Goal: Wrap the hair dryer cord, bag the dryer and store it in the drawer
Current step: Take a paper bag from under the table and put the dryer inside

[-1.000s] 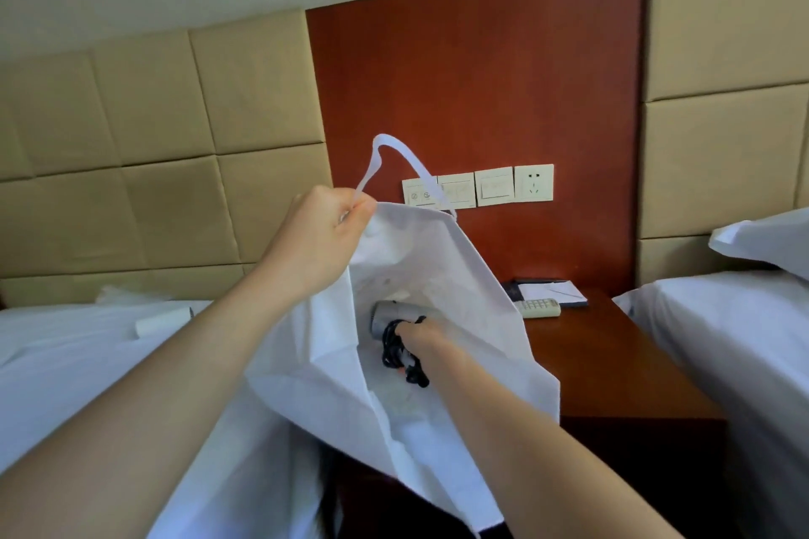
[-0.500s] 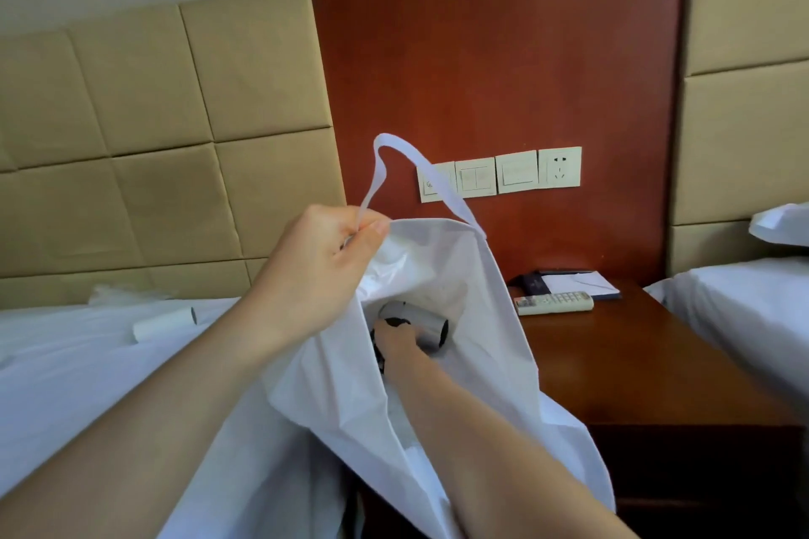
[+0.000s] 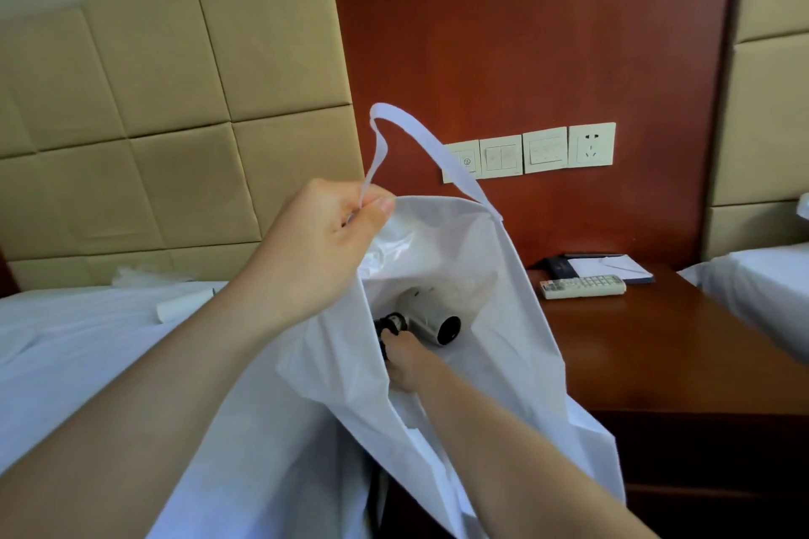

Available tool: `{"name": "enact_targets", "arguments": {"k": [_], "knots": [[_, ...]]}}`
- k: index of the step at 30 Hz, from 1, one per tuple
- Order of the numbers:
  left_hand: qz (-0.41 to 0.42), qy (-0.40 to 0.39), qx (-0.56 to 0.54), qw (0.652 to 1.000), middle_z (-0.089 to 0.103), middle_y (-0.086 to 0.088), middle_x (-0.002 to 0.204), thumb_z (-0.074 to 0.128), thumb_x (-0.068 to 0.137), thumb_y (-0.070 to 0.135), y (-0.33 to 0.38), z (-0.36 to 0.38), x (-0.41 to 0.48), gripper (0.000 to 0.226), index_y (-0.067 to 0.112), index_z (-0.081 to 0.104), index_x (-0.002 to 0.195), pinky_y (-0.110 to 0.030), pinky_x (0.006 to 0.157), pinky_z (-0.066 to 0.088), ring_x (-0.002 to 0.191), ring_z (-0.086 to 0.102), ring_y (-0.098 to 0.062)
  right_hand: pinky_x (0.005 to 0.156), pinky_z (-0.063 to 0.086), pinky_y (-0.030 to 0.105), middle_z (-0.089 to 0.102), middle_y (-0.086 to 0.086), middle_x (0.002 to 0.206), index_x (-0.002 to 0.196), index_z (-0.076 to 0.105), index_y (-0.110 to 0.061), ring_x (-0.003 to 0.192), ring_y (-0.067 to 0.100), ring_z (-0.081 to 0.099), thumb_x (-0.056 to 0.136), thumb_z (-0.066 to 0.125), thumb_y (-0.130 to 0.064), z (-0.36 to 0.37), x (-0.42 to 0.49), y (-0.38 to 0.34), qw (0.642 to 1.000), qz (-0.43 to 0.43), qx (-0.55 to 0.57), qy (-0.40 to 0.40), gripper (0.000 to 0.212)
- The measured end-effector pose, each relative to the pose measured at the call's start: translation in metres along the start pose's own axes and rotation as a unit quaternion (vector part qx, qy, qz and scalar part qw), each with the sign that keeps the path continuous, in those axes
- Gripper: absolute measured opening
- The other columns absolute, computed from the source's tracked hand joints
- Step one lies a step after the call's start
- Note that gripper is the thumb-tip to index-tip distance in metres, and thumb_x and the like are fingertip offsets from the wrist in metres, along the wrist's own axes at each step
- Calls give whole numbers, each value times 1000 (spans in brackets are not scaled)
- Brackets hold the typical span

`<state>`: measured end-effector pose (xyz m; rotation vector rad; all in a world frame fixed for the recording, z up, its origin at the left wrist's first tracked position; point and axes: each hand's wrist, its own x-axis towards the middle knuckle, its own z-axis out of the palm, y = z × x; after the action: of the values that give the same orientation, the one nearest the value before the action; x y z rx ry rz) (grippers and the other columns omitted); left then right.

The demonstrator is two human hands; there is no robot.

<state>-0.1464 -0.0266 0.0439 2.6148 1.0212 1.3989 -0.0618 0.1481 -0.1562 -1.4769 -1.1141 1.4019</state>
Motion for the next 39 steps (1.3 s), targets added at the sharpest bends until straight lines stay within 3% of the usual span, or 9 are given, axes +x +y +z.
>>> {"name": "enact_targets", "arguments": {"k": [3, 9, 20, 22, 25, 28, 33, 36, 39], "knots": [[-16, -7, -3, 1000, 23, 5, 56, 46, 97, 18, -1, 2, -3, 40, -12, 57, 72, -18, 46, 21, 49, 24, -6, 72, 48, 36, 55, 11, 84, 113, 54, -3, 78, 27, 54, 97, 36, -35, -21, -9, -8, 998, -7, -63, 12, 40], [-27, -35, -4, 999, 22, 6, 54, 46, 97, 11, 7, 12, -5, 41, 13, 30, 60, -19, 46, 19, 49, 21, -7, 63, 46, 28, 60, 15, 101, 104, 58, -10, 75, 20, 58, 97, 39, -30, -58, -86, -11, 982, -63, -170, -42, 28], [-80, -142, 8, 987, 25, 8, 52, 49, 97, 20, 40, 35, -46, 37, 16, 49, 60, -19, 49, 23, 48, 30, -8, 82, 50, 25, 64, 5, 120, 121, 59, -9, 100, 18, 64, 95, 47, -22, -155, -239, -17, 906, -142, -381, -115, 31], [-77, -174, 14, 982, 27, 6, 56, 51, 96, 21, 46, 38, -55, 41, 19, 36, 58, -20, 49, 22, 50, 29, -9, 82, 51, 24, 66, 3, 117, 121, 58, -12, 97, 14, 65, 95, 48, -23, -171, -261, -17, 897, -147, -399, -122, 30], [-94, -254, 10, 963, 65, 3, 83, 57, 93, 21, 52, 43, -68, 13, 22, 70, 90, -10, 64, 39, 72, 55, -3, 83, 53, 27, 70, 0, 107, 113, 64, -15, 93, 12, 69, 94, 50, -25, -193, -286, -15, 887, -148, -419, -130, 26], [-147, -363, 23, 920, 59, 17, 120, 66, 86, 20, 48, 47, -79, 41, 22, 60, 126, 8, 75, 34, 109, 53, 5, 78, 54, 27, 74, 0, 90, 97, 70, -9, 83, 11, 71, 94, 50, -23, -208, -298, -16, 888, -149, -418, -118, 24], [-244, -487, -25, 838, 58, 14, 125, 67, 86, 21, 31, 52, -86, 43, 20, 57, 128, 4, 85, 37, 117, 52, 1, 57, 46, 20, 64, -3, 52, 67, 63, -9, 52, 9, 60, 94, 49, -23, -215, -272, -14, 909, -150, -389, -1, 33], [-310, -382, -46, 870, 67, 5, 117, 64, 88, 25, 4, 67, -92, 24, 16, 69, 110, -17, 97, 44, 112, 59, -8, 53, 36, 22, 57, 0, 59, 66, 57, -10, 54, 13, 50, 92, 50, -24, -211, -234, -7, 895, -169, -402, 91, 31], [-426, -100, 42, 898, 57, -6, 124, 66, 83, 33, -31, 93, -107, 28, 15, 64, 105, -33, 97, 43, 120, 52, -25, 62, 37, 29, 54, 2, 76, 80, 56, -12, 76, 24, 52, 89, 53, -30, -209, -189, 2, 893, -138, -405, 141, 20]]}}
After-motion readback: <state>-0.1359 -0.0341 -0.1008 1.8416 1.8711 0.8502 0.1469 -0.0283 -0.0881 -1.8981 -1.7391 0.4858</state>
